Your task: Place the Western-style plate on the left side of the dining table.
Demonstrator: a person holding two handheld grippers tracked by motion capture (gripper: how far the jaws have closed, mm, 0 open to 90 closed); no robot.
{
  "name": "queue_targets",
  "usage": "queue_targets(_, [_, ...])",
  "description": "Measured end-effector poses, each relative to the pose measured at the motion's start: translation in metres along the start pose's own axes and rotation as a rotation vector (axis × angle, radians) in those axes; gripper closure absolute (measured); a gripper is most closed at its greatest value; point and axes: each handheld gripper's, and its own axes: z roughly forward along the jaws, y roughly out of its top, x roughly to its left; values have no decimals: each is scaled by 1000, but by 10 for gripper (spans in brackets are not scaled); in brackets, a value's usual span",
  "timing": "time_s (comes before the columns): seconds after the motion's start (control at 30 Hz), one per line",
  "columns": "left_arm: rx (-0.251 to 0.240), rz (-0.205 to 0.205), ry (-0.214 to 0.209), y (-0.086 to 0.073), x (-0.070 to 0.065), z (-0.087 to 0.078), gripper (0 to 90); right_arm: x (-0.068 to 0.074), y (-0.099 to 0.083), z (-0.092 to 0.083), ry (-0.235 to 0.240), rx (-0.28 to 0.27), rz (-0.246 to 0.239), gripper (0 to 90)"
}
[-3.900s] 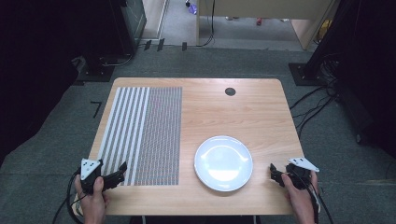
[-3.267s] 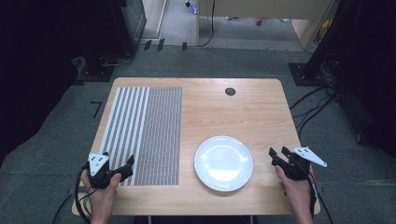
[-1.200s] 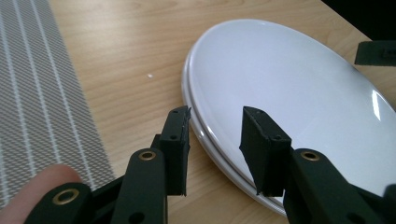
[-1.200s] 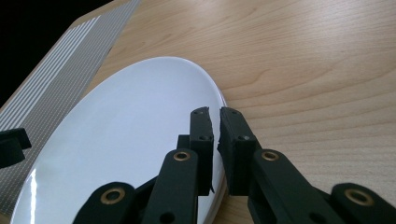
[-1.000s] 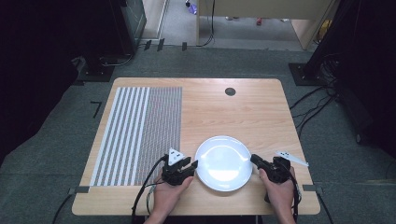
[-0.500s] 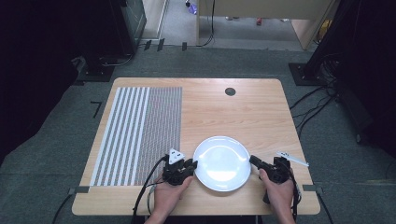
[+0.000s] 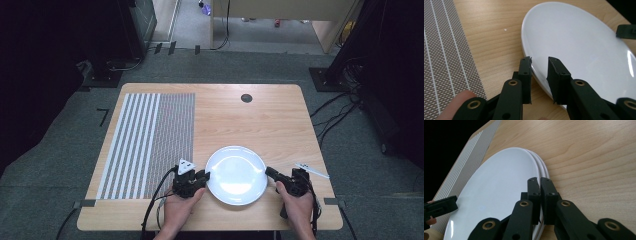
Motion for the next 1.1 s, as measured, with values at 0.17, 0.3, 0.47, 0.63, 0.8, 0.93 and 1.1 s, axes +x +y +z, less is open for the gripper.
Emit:
queue_targets(0.17, [-12, -5, -15, 2, 3, -3, 728, -2, 0, 0, 25, 4, 19, 887])
queue_targets(0.3, [4, -9, 7, 1, 7, -3, 713, 1, 0, -2, 35, -9, 43, 900])
queue_targets(0.47, [24, -6, -16, 0, 4, 0, 725, 0, -1, -2, -3, -18, 36, 900])
queue_targets(0.63, [35, -10, -19, -1, 4, 1, 709, -1, -1, -3, -7, -17, 36, 900])
queue_targets(0.8, [39, -12, -20, -1, 5, 2, 705, -2, -1, -3, 1, -16, 49, 900])
queue_targets(0.93, [35, -10, -19, 0, 5, 1, 716, -2, -2, -3, 4, -12, 48, 900])
queue_targets(1.1, [35, -11, -20, 0, 5, 1, 721, -2, -2, -3, 29, -9, 55, 884])
